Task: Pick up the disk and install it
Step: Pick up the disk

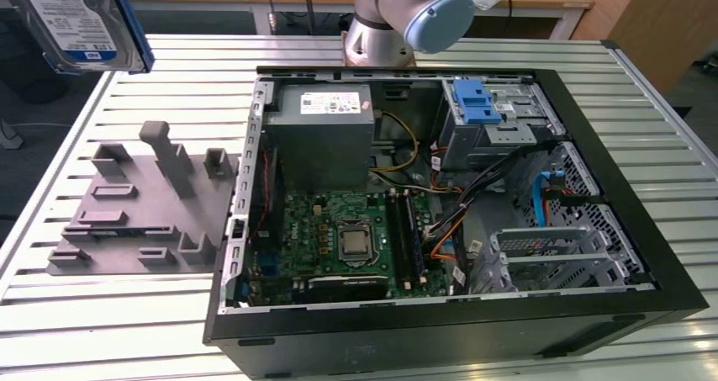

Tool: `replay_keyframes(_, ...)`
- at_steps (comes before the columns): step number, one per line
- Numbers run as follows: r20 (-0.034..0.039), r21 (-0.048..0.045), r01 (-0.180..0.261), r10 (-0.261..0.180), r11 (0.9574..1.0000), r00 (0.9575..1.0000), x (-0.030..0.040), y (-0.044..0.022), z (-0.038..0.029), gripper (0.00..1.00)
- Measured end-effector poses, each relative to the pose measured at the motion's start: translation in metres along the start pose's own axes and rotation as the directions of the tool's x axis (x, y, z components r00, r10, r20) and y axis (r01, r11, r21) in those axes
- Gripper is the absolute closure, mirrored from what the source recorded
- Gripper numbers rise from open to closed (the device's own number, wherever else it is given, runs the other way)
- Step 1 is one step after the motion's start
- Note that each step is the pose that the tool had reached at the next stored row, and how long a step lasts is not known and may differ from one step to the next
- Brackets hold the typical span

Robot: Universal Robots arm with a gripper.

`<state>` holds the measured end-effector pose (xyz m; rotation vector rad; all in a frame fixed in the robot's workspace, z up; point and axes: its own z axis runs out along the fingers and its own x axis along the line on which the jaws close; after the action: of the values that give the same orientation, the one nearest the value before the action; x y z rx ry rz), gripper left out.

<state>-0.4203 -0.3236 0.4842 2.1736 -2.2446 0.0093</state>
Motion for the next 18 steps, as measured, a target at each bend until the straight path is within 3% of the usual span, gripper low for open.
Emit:
replay_keyframes(7, 0.0, 0.0, 0.0, 0.0, 1.0, 1.0, -0.0003, -0.0189, -0.0001, 0.64)
replay_keyframes(18, -0.0001, -0.0006, 0.0, 0.0, 1.0, 1.0, -0.0014, -0.0585, -0.0005, 0.64)
